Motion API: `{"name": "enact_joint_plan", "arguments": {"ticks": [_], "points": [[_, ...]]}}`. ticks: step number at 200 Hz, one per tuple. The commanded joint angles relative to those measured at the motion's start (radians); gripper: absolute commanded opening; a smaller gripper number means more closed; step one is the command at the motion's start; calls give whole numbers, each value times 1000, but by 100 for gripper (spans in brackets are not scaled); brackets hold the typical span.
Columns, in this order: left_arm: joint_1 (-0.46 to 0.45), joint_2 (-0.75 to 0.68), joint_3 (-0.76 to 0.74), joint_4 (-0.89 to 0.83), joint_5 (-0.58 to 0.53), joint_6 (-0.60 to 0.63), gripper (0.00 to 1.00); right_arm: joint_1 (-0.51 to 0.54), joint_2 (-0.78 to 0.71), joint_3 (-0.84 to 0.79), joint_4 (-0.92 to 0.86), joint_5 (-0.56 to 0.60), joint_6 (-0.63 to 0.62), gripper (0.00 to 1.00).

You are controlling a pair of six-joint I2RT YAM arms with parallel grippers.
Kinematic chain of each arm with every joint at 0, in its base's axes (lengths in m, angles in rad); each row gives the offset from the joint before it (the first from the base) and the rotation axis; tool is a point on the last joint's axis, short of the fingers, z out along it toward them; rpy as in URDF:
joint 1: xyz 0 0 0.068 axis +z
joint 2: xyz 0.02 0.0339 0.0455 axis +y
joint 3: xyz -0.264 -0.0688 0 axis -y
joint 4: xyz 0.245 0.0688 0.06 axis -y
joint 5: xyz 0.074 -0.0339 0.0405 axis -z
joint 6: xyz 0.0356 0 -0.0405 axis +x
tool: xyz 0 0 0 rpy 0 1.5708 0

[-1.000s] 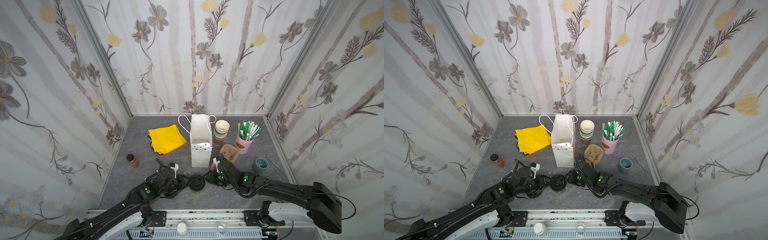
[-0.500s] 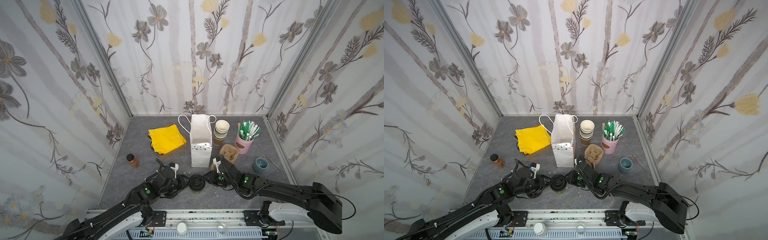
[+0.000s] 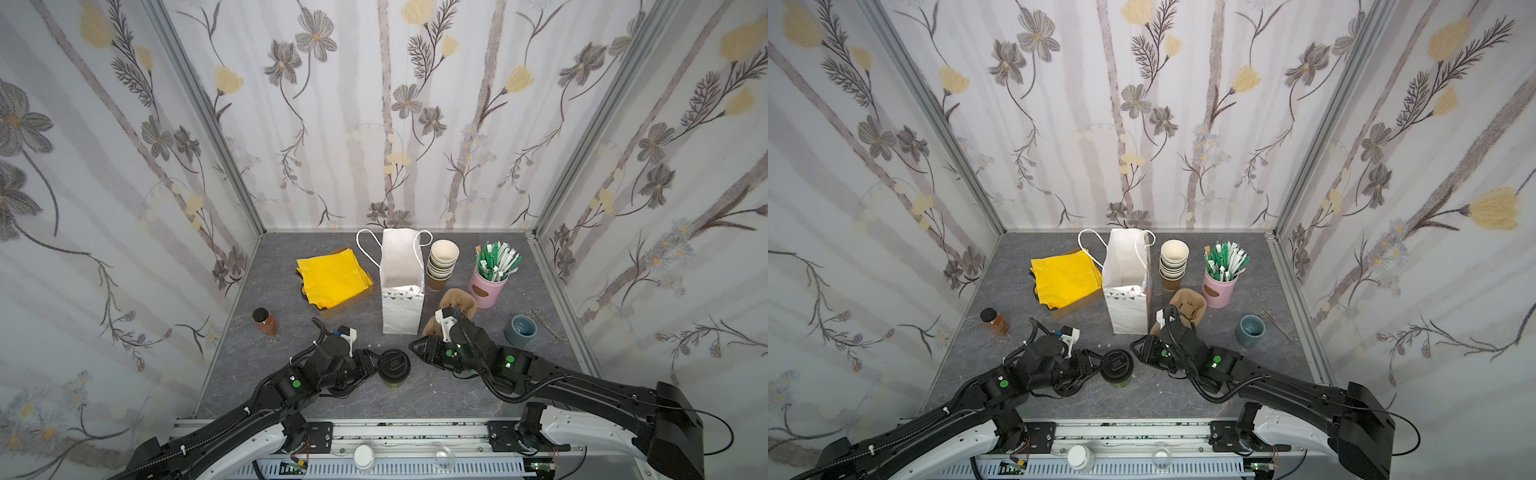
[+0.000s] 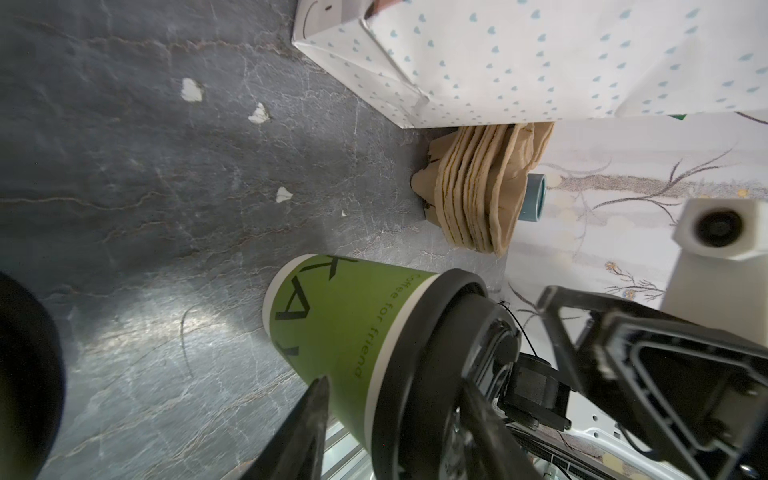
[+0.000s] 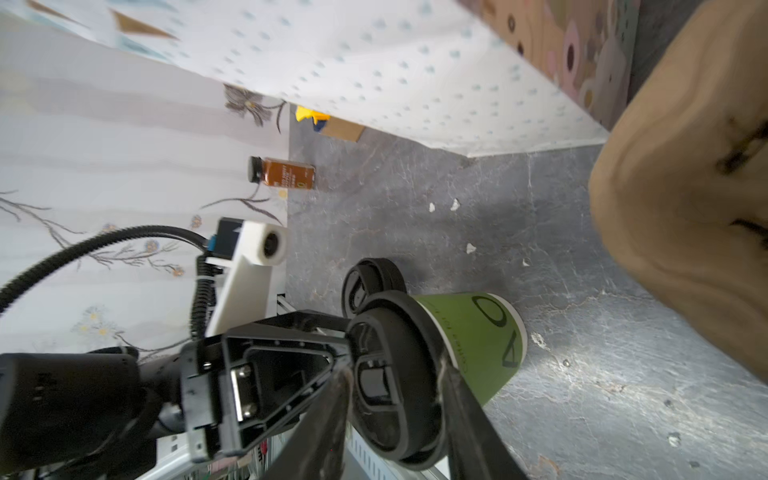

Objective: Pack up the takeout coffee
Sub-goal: 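Set the lidded cup down with the right gripper while the left withdraws, then move the right gripper to the brown pulp carrier while the left nears the bag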

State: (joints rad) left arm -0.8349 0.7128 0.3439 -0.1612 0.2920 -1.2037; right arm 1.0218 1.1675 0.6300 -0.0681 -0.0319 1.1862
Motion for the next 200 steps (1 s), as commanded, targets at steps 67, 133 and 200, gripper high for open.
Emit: {"name": "enact_joint_plan", "arguments": {"ticks": [67,133,200], "points": [[6,-131,101,-55,-176,26,80,-6,-374,107,-565,349,-40,49],[5,-69,356,-77,-454,324,77,-32,-397,325,-862,548,-104,56],[5,52,564,25,-865,590,79,-114,-200,520,-809,708,-248,64]]}}
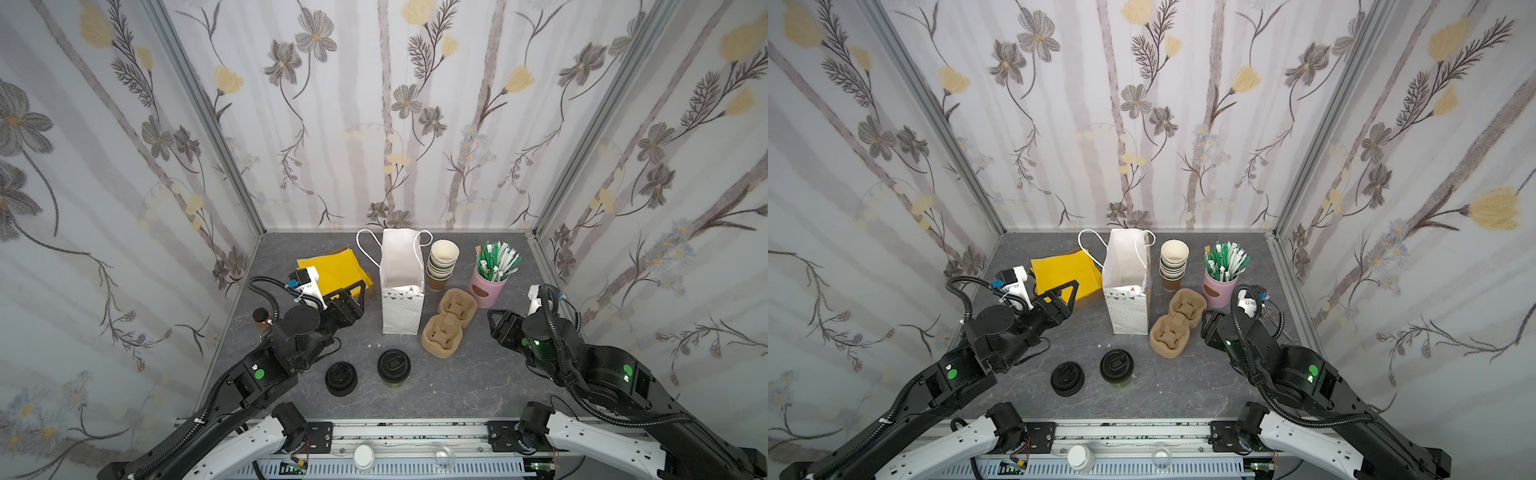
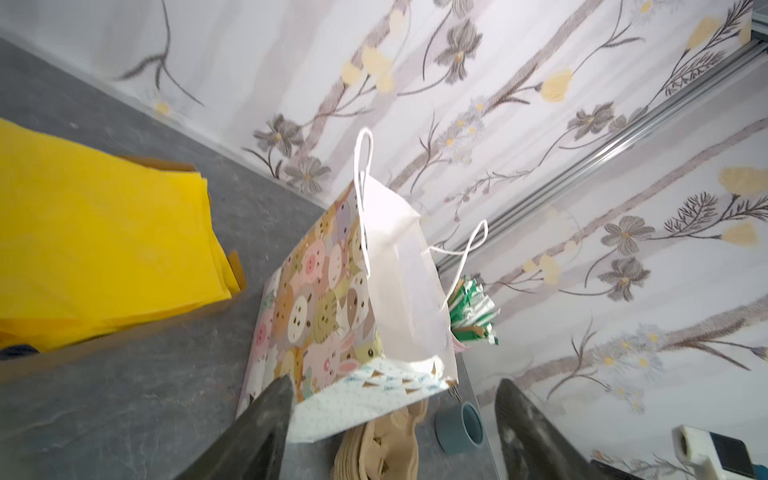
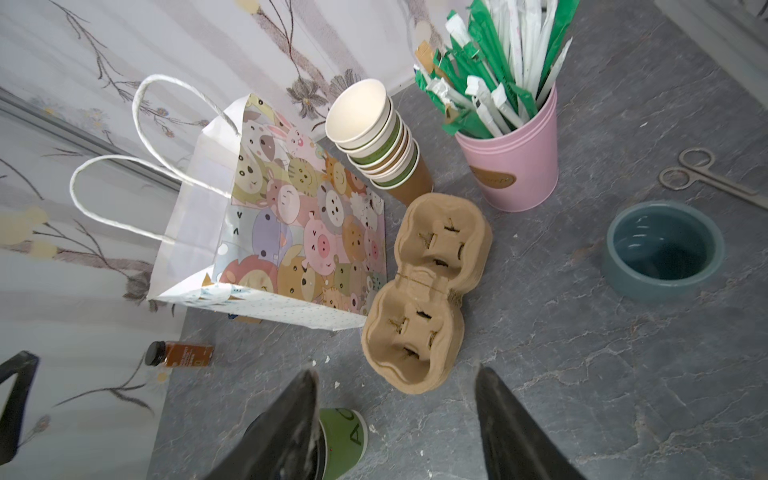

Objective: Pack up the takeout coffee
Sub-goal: 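Move the right gripper to the brown pulp carrier while the left nears the bag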

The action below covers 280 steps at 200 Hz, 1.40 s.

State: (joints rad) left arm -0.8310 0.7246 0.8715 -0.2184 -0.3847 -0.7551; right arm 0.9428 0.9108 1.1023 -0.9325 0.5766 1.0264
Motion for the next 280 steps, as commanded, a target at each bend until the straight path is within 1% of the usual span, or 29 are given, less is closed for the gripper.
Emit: {"name": "enact_joint_plan", "arguments": {"ticks": [1,23,28,55,77,109,134,144,159,170,198,228,254,280], "points": [[1,43,38,84,-192,144,79,-37,60,50,59,100,-94,64],[3,109,64,158,-218,163,81,-115,135,102,156,78,-191,67],[3,127,68,175,-217,166,81,-165,155,115,174,63,-212,68],[7,222,110,237,-220,162,82,-300,269,209,218,-52,-286,68],[15,296,155,263,-226,171,83,-382,359,297,218,-143,-333,69],[67,377,203,280,-151,194,85,-461,455,379,207,-267,-376,69],[115,416,224,281,-92,210,86,-509,522,416,195,-327,-405,71],[135,428,230,281,-75,212,87,-547,556,432,188,-383,-407,70],[157,443,231,287,-72,216,87,-607,619,466,160,-458,-402,63],[173,452,233,297,-60,224,87,-637,670,503,132,-501,-402,61],[215,479,241,305,-3,252,87,-652,788,598,74,-541,-411,60],[239,489,239,308,11,258,87,-642,836,636,41,-587,-401,55],[257,491,242,321,5,257,87,-588,824,615,-20,-541,-374,54],[266,493,244,335,-3,258,87,-531,793,546,-75,-488,-289,55]]}}
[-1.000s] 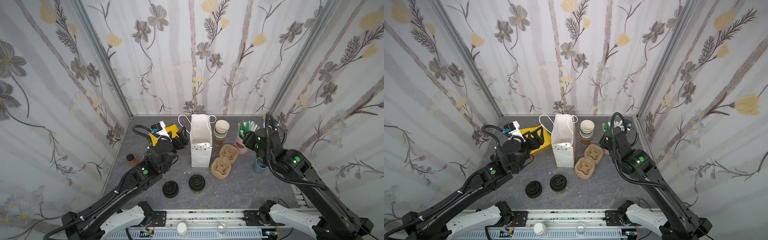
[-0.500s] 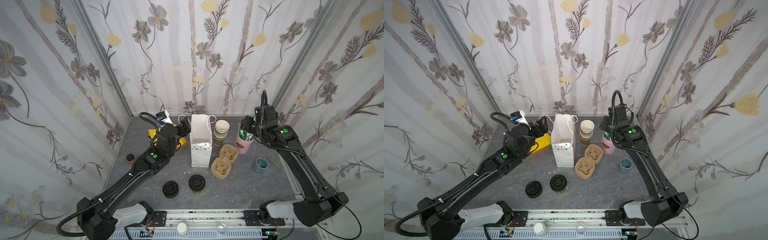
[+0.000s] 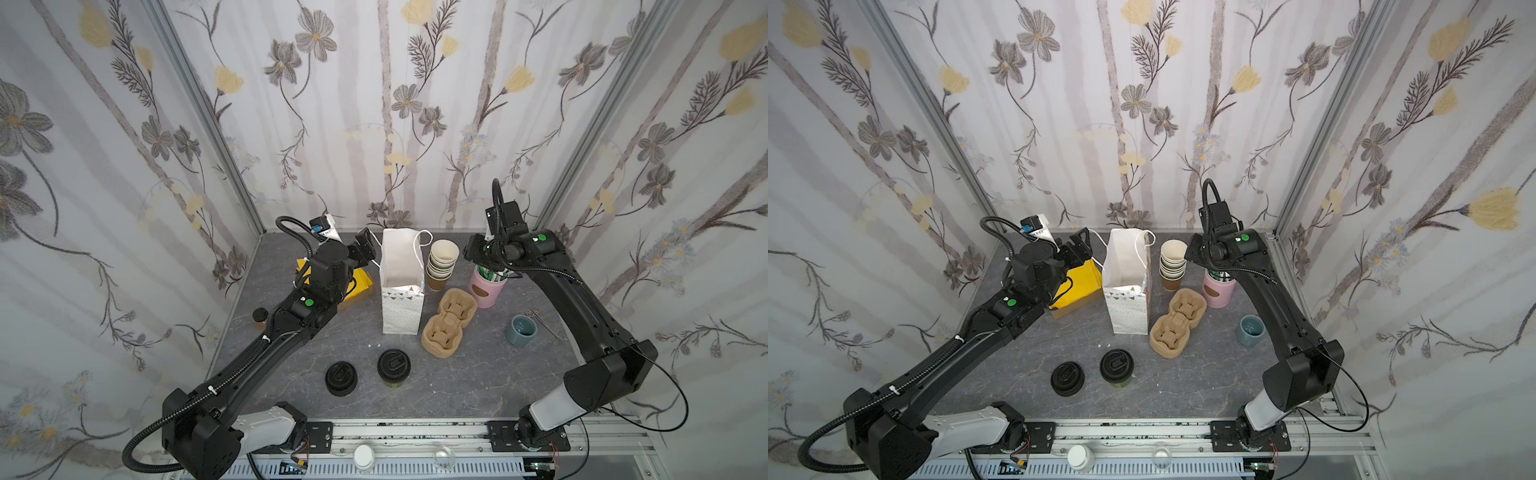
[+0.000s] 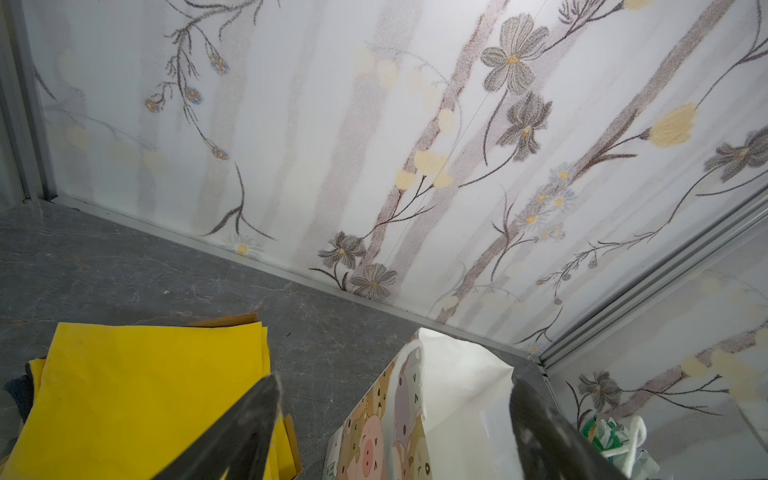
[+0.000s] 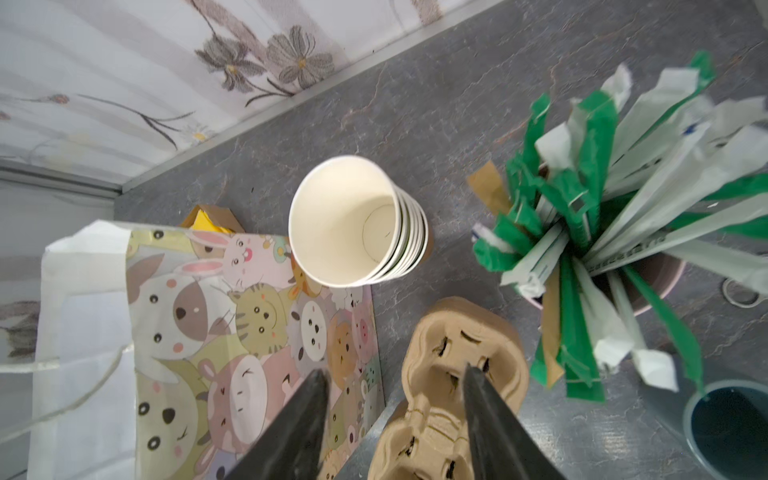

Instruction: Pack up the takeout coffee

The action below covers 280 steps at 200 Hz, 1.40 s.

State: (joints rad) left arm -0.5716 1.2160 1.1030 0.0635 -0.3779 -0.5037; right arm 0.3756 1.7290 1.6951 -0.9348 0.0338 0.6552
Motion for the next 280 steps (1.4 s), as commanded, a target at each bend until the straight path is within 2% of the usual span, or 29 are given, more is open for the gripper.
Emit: {"name": "enact_joint_plan", "arguments": {"ticks": [1,65,106,131,185,280], "points": [[6,2,13,53,-9,6,87,39,-26,-51,-73,55,86,55],[16,-64,-49,53,-27,-32,87,154,-44,-231,-70,35,352,59],[27,-107,-137,58,-17,-78,87,200,-40,-371,57,5,511,66],[29,-137,-167,58,-13,-95,87,210,-20,-396,97,-7,569,65],[29,-168,-185,58,-2,-100,87,215,25,-390,37,56,609,61],[32,-176,-191,58,6,-104,87,215,96,-382,25,72,605,52]]}}
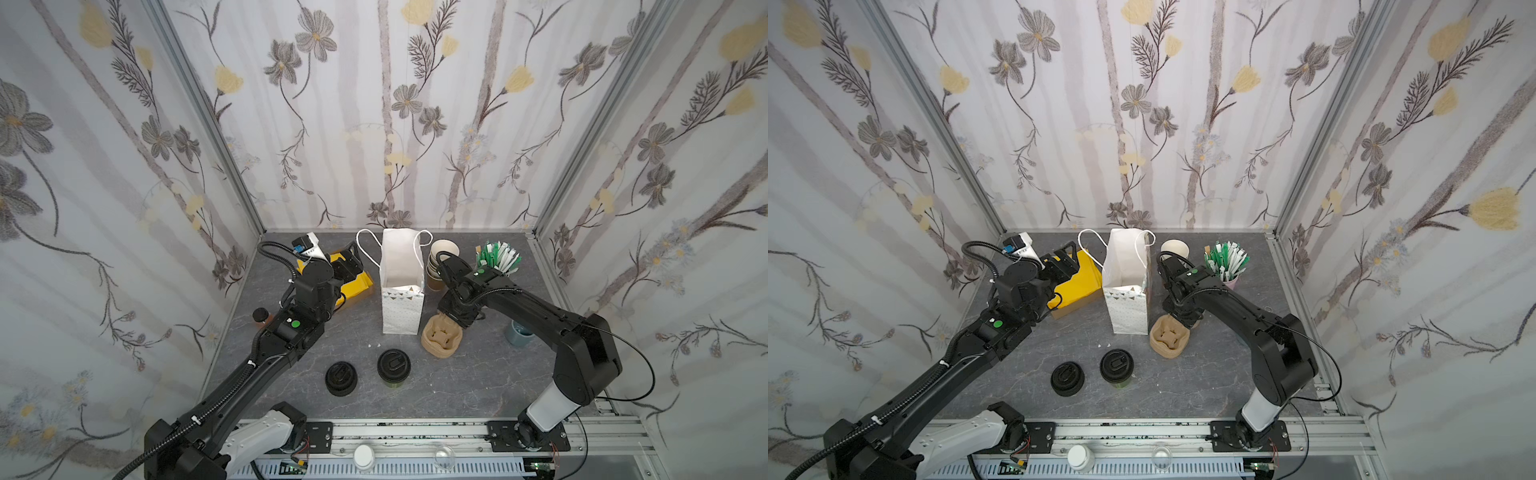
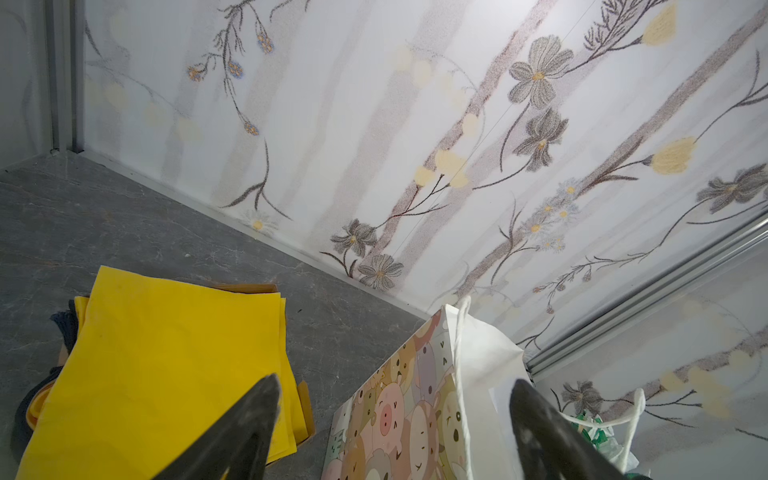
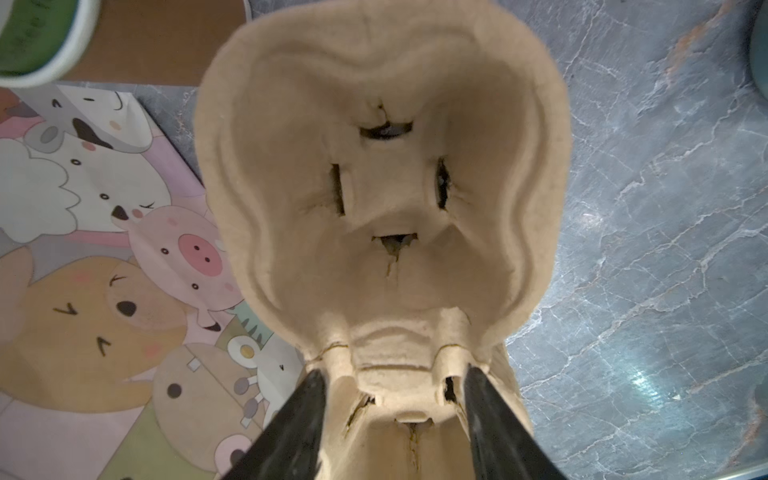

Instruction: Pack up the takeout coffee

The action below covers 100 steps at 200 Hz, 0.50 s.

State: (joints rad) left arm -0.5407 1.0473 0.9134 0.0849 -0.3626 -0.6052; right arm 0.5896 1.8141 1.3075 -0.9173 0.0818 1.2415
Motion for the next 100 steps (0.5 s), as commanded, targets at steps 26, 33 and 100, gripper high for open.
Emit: {"name": "enact_joint_plan", "arguments": {"ticks": [26,33,100], "points": [[2,-13,-8,36,-14,-8,87,0,16,7,12,29,18,50],[2,-15,-10,36,-13,-11,87,0,22,10,11,29,16,50],[4,-21,-19,36,-8,-16,87,0,52,28,12,23,-10,47]]}}
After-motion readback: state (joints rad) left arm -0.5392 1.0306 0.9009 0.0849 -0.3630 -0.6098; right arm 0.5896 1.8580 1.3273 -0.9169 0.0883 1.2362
